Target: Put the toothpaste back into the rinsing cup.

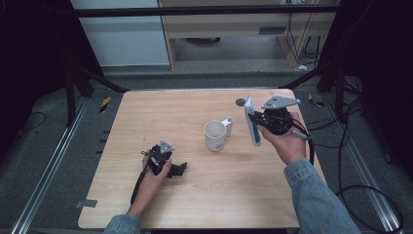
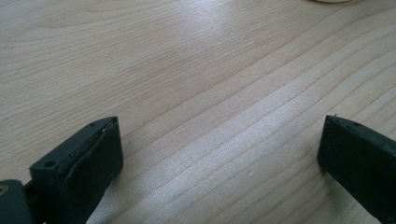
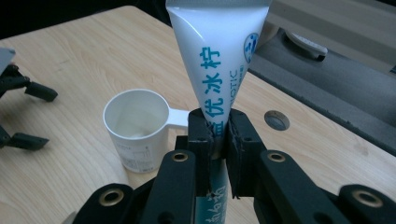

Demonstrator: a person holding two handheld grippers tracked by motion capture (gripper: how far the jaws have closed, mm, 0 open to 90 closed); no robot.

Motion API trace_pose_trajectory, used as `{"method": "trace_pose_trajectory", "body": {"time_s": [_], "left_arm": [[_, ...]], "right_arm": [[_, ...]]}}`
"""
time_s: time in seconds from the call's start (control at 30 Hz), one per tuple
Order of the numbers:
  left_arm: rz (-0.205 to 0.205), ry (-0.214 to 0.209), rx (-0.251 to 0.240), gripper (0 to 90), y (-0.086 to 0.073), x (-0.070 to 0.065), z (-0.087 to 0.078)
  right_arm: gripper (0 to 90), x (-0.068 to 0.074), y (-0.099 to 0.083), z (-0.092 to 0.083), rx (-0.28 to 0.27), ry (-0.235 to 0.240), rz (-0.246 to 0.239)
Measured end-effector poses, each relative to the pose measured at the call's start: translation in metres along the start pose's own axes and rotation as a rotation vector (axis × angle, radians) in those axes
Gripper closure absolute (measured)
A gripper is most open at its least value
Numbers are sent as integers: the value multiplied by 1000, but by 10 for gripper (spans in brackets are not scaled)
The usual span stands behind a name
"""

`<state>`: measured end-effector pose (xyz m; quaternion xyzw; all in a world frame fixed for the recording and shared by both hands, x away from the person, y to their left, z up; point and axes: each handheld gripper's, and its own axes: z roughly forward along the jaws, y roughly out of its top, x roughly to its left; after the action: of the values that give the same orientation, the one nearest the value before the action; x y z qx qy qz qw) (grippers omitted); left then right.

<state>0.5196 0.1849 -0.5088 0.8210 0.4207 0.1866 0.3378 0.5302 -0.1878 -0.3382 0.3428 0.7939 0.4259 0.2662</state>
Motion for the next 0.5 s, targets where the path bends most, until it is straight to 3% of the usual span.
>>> {"method": "trace_pose_trajectory", "body": {"time_s": [0.5], "left_arm": [[-1,0,0,0,0,0,0]], "right_arm": [[812,16,12,0,-119,-31,49]]}}
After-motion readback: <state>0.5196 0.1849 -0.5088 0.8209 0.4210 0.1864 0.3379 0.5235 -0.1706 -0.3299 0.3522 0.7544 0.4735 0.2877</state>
